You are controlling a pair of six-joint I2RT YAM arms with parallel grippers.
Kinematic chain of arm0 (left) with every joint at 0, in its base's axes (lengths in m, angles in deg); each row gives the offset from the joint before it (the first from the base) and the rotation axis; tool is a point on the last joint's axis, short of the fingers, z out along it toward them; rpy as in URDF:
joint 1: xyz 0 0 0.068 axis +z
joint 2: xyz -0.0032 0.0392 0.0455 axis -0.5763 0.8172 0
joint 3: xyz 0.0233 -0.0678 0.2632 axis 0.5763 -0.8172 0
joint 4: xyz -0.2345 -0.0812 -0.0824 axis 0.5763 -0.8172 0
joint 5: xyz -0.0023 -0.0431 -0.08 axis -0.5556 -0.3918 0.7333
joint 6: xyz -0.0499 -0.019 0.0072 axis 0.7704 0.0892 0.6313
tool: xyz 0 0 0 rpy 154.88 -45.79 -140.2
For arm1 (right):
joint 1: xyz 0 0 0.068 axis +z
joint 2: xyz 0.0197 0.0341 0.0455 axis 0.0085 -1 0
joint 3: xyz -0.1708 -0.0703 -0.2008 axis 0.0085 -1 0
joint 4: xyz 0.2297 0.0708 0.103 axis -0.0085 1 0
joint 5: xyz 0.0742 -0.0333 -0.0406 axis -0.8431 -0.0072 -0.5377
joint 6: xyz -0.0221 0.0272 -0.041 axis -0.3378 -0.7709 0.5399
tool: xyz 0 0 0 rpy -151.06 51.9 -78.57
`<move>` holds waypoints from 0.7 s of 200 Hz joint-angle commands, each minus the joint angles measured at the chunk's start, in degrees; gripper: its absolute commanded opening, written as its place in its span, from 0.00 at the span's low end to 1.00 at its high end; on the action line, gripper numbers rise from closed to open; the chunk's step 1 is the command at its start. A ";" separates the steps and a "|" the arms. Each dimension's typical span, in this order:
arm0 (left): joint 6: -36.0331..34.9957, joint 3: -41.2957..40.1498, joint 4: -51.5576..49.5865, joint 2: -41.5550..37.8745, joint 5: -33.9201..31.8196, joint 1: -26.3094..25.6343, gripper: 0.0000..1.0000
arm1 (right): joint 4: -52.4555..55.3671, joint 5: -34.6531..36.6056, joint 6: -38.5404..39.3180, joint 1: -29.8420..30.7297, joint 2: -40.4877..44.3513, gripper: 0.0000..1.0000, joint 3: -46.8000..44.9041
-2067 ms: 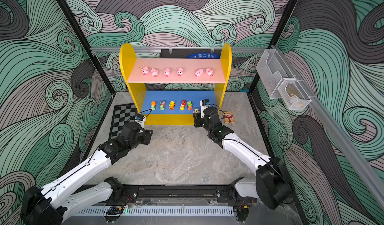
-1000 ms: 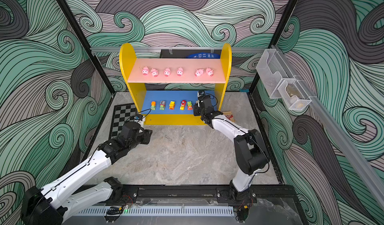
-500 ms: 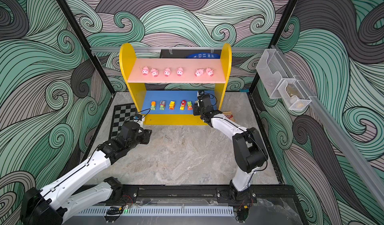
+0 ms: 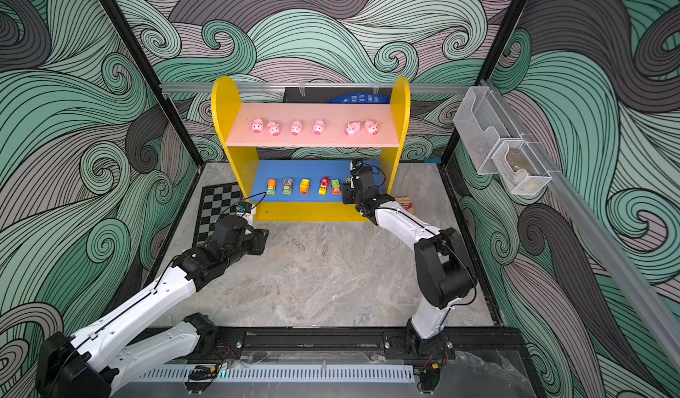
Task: Organize plastic toys on shelves
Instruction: Place the plastic toy on the shelf, then reset both arms
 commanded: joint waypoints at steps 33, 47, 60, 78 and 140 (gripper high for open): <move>-0.09 0.12 -0.45 -1.77 -0.62 0.50 0.44 | -0.04 -1.67 2.46 -0.33 11.80 0.63 -3.85; 0.41 0.69 -0.35 -2.54 -2.35 0.57 0.44 | -0.10 -1.95 3.62 -0.32 15.02 0.66 -6.08; 1.94 1.09 0.29 -3.37 -4.16 0.67 0.46 | -0.67 -1.80 4.45 -0.31 18.01 0.67 -8.99; 4.14 0.56 3.21 -4.26 -7.09 1.08 0.53 | -3.26 -0.40 4.65 -0.33 23.00 0.70 -14.61; 10.16 -10.03 21.00 -3.66 -26.35 1.85 0.57 | -9.07 8.09 0.88 -0.34 38.50 0.77 -35.12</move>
